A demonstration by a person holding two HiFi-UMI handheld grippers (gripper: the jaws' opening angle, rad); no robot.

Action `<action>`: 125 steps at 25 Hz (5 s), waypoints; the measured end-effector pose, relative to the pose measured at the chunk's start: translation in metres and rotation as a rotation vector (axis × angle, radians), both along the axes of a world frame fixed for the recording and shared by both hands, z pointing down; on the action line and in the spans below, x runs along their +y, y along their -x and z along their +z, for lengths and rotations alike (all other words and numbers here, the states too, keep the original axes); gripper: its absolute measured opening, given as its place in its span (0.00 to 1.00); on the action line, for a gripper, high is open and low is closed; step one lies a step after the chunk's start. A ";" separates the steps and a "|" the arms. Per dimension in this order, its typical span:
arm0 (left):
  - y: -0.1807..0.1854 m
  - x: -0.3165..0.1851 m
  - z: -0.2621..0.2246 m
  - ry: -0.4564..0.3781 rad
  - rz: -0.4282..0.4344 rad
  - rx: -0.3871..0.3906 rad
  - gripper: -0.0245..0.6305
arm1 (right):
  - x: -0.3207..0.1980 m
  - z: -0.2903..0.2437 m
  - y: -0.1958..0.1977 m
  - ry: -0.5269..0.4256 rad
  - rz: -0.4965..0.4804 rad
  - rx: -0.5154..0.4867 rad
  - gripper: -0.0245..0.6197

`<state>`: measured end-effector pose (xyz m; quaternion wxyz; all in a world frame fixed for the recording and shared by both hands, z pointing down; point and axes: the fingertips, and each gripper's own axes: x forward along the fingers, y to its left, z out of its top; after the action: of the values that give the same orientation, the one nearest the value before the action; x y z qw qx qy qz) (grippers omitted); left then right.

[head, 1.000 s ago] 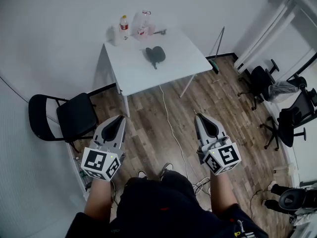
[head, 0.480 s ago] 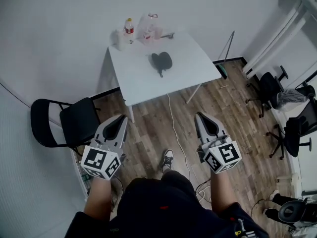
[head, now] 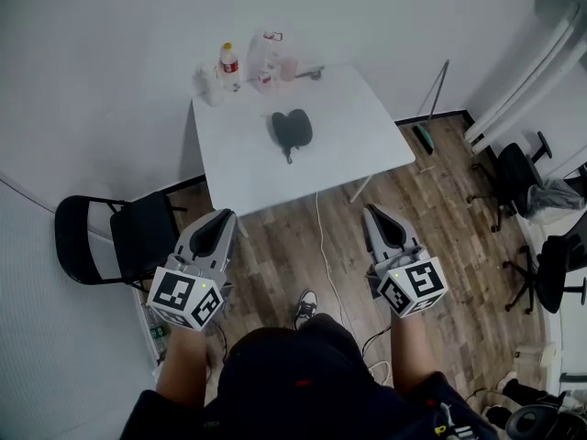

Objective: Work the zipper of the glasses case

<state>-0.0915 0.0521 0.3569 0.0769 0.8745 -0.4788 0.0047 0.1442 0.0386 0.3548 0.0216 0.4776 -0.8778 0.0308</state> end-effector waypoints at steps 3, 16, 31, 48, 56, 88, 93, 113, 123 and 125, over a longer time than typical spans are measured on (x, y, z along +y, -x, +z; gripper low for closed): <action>-0.023 -0.025 -0.003 0.009 -0.022 0.014 0.09 | -0.031 0.001 -0.026 0.006 -0.017 -0.011 0.07; -0.049 -0.107 0.005 0.032 -0.079 0.011 0.09 | -0.117 0.019 -0.064 0.028 -0.043 -0.027 0.07; 0.045 -0.253 0.033 0.064 0.004 0.067 0.09 | -0.244 0.036 0.034 0.068 0.026 0.074 0.07; 0.057 -0.300 0.080 0.170 0.059 0.067 0.09 | -0.311 0.114 0.093 0.172 -0.062 0.234 0.07; 0.048 -0.293 0.102 0.232 0.045 0.051 0.09 | -0.337 0.176 0.118 0.230 -0.194 0.352 0.28; 0.049 -0.292 0.121 0.257 0.193 0.124 0.10 | -0.379 0.281 0.155 0.353 -0.171 0.422 0.11; 0.030 -0.297 0.104 0.244 0.237 0.177 0.10 | -0.350 0.189 0.133 0.266 -0.219 0.157 0.11; -0.083 -0.302 -0.010 0.298 0.727 0.763 0.58 | -0.227 -0.042 0.103 -0.110 -0.641 -0.140 0.11; -0.095 -0.289 -0.025 0.274 0.850 0.857 0.67 | -0.197 -0.048 0.118 0.000 -0.886 -0.322 0.11; -0.097 -0.285 -0.028 0.269 0.861 0.871 0.69 | -0.194 -0.049 0.116 0.056 -0.936 -0.411 0.11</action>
<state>0.0053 -0.2327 0.3292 0.3657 0.8933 -0.0035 -0.2613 0.0281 -0.1557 0.3057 -0.1271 0.0167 -0.9826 0.1346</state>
